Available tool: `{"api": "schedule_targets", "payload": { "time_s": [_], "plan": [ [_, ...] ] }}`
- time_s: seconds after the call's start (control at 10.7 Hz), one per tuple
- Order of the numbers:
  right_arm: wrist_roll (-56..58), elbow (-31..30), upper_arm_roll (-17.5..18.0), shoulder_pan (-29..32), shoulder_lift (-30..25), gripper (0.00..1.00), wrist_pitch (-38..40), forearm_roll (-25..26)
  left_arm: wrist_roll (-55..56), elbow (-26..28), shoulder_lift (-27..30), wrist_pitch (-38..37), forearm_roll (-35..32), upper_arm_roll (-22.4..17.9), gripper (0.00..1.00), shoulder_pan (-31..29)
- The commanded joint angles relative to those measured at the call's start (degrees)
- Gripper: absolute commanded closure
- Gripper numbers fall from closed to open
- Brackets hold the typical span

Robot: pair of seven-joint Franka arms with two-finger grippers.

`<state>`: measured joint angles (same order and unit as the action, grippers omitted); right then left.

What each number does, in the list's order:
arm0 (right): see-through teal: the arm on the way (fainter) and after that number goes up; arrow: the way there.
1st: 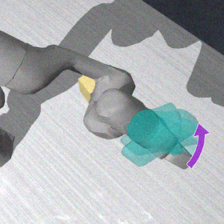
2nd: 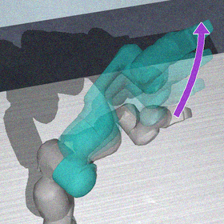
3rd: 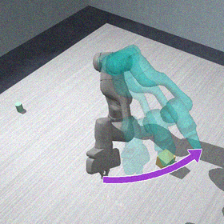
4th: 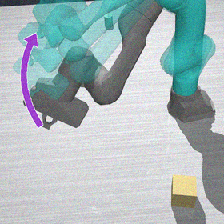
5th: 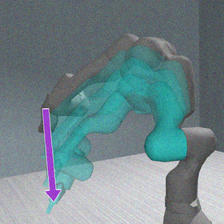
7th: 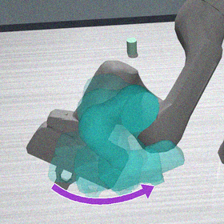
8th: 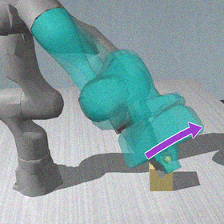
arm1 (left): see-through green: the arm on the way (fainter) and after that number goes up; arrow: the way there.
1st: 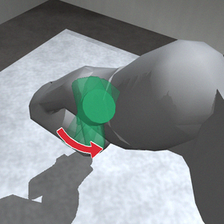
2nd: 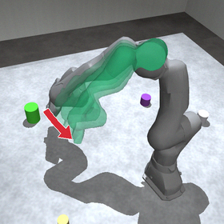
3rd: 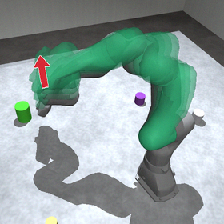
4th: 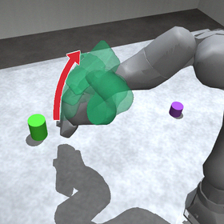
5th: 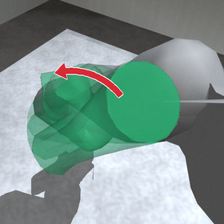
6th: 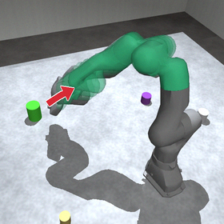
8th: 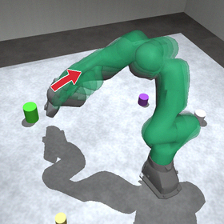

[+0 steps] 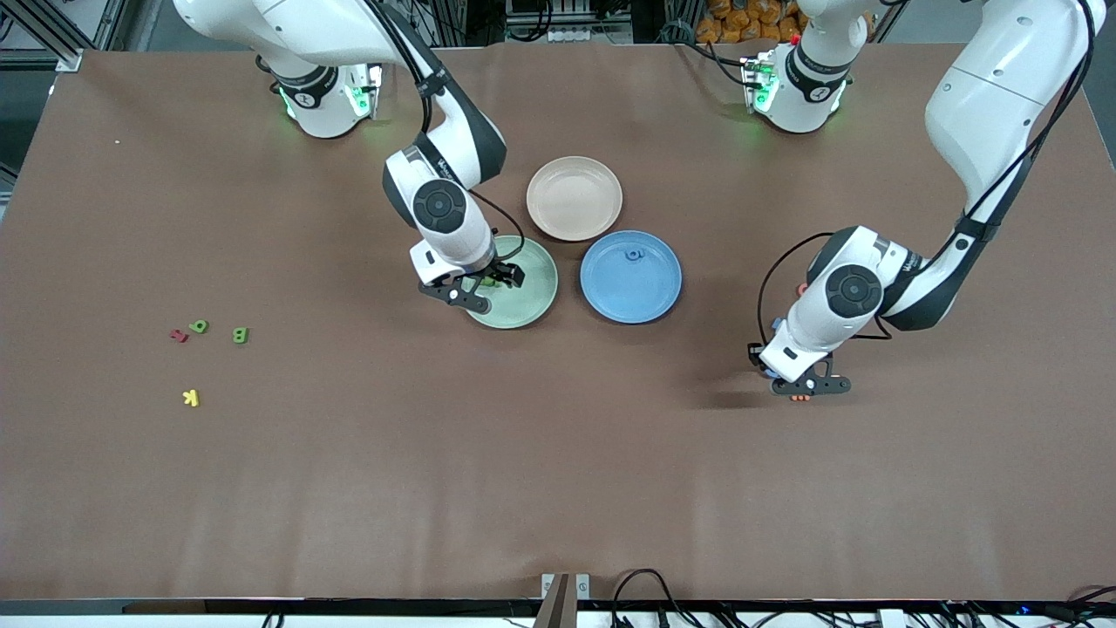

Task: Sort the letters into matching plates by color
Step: 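Drop the N on the green plate while the left gripper drops the c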

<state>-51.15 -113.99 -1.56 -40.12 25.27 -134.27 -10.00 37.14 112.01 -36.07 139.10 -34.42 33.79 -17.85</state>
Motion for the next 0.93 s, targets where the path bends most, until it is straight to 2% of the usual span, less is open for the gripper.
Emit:
{"api": "schedule_targets", "payload": {
  "time_s": [0.0,0.28,0.56,0.84],
  "plan": [
    [6.30,0.17,-2.90,1.80,-1.01,0.00,1.38,-0.11,6.25,0.32,3.37,-7.42,-0.56,5.04,1.00,0.36],
    [17.45,0.00,-5.11,5.65,-1.80,0.00,1.47,-0.11,12.32,0.32,3.46,-13.40,-0.47,10.93,1.00,0.18],
    [29.48,-1.75,-6.96,10.92,-5.48,0.00,3.83,-0.11,18.21,0.84,3.37,-15.52,-0.39,14.72,1.00,0.79],
    [41.80,-4.74,-7.05,17.51,-9.44,0.00,6.92,0.68,23.83,1.02,3.11,-19.03,-0.30,17.70,1.00,2.11]
  ]
}}
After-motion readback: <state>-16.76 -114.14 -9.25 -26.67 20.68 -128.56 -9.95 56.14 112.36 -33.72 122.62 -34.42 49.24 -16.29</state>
